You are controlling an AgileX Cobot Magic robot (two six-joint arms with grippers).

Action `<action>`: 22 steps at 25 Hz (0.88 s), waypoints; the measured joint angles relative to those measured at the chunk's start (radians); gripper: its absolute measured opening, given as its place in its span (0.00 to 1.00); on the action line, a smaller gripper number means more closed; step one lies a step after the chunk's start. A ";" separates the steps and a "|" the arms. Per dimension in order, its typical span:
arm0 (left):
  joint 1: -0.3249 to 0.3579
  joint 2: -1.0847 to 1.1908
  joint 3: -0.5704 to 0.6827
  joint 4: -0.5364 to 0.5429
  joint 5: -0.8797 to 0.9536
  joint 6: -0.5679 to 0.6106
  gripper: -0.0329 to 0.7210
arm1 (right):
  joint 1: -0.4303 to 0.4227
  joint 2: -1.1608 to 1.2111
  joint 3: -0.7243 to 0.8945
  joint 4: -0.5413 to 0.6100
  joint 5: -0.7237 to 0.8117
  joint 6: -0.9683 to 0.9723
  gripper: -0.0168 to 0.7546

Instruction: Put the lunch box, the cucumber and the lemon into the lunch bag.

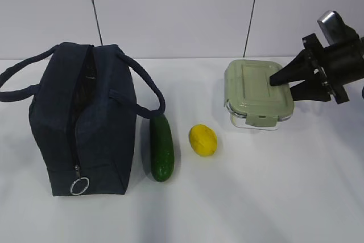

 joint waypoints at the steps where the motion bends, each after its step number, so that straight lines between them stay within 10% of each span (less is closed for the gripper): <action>1: 0.000 0.031 -0.015 -0.016 -0.012 -0.002 0.66 | 0.000 -0.001 0.000 0.000 0.000 0.002 0.47; 22: 0.000 0.692 -0.079 -0.309 -0.295 0.137 0.66 | 0.036 -0.039 0.000 0.018 0.004 0.005 0.47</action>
